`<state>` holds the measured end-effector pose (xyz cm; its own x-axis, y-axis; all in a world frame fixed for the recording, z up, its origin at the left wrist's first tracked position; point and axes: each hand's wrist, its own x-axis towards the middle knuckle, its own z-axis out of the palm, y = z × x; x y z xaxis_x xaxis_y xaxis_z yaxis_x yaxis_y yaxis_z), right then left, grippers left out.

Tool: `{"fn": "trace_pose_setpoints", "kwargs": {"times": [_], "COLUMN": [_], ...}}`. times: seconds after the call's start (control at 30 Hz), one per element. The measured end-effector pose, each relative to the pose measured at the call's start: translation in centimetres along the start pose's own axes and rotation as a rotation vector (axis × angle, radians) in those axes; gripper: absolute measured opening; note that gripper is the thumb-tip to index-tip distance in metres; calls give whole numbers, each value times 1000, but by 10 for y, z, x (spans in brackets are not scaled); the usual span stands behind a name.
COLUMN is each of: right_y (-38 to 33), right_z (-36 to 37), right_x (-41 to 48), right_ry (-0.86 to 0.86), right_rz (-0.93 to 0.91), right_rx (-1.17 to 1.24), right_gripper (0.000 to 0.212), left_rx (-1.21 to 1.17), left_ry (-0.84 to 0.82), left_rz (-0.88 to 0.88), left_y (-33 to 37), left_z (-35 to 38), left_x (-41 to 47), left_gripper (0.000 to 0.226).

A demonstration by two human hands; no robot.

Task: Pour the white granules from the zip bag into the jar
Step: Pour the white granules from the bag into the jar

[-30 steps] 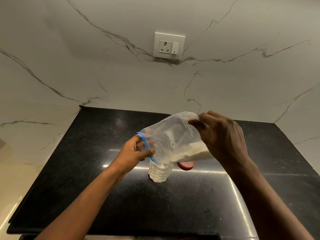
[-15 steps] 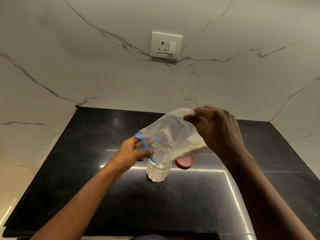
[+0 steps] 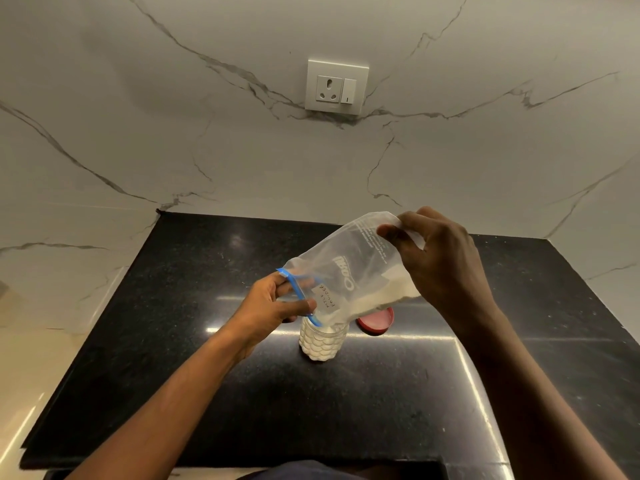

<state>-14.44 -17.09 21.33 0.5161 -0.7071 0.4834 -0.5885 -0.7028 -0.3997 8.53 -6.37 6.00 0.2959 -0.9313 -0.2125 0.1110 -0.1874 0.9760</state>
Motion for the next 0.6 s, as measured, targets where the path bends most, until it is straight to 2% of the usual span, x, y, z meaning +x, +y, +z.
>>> {"fn": "trace_pose_setpoints", "kwargs": {"times": [0.23,0.4,0.5,0.6], "right_y": [-5,-6,-4,6], "right_z": [-4,-1,4,9], "right_x": [1,0,4,9], "right_ry": [17,29,37,-43], "right_rz": [-81,-125,-110,45], "right_rx": [-205,-194,-61,239], "right_gripper": [40,35,30,26], "left_rx": [-15,-22,-29,-47], "left_ry": [9,27,43,54], "left_rz": [1,-13,-19,-33], "left_y": [1,-3,-4,-5], "left_z": [-2,-2,-1,-1], "left_x": [1,0,-1,-2], "left_gripper": [41,41,40,39]}}
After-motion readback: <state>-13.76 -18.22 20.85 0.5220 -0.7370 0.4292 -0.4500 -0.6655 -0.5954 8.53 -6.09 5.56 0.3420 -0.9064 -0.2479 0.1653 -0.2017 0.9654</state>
